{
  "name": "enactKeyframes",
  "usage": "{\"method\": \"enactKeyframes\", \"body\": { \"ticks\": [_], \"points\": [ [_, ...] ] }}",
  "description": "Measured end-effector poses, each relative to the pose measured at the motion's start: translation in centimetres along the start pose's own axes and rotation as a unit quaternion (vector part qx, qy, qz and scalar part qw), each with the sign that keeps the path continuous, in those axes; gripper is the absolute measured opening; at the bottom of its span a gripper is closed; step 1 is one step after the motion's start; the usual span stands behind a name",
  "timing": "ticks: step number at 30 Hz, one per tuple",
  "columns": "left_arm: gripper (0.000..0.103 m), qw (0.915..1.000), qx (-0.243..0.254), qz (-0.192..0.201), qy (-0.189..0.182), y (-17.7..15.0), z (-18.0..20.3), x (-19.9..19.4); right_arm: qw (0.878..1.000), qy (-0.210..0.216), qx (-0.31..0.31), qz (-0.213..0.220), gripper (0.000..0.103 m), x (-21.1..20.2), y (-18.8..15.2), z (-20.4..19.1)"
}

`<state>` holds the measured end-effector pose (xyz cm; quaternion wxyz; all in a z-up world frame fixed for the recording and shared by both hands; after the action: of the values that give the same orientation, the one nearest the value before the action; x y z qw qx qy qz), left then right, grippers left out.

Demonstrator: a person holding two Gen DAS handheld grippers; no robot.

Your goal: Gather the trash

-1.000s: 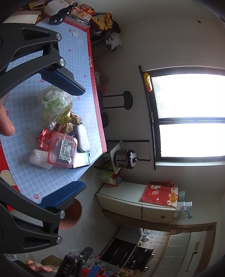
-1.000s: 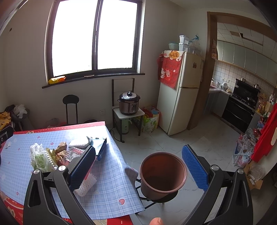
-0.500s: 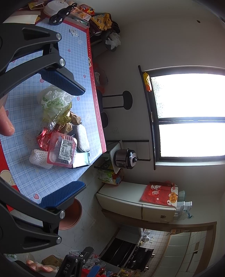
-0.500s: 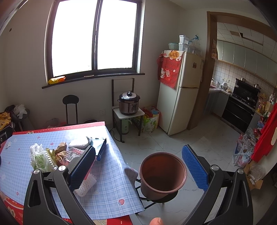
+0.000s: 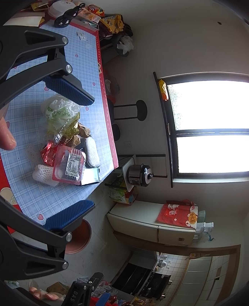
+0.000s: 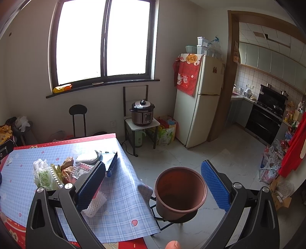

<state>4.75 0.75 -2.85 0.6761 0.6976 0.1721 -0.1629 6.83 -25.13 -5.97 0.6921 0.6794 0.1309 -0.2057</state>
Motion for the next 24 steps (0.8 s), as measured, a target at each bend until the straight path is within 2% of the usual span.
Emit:
{"method": "enactKeyframes", "body": {
  "ticks": [13,24],
  "points": [
    [0.097,1.0000,0.001,-0.001,0.001,0.1,0.0,0.0,1.000,0.002,0.002,-0.002,0.098,0.3,-0.1,0.0],
    [0.098,0.9993,-0.021,-0.007,0.030,-1.1,0.0,0.0,0.999,0.024,-0.019,-0.019,0.098,2.0,-1.0,0.3]
  ]
}}
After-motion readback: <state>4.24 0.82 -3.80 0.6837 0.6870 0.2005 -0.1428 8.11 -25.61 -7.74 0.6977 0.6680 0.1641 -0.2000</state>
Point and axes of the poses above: each gripper's, at about its wrist camera, not at the fingertips, and x roughly the way its jaws point, z to its right, y to its top, the point moved 7 cm from there along x, roughly the way its jaws point, and after that the axes turned 4 degrees about z, right-handed, at the moved point
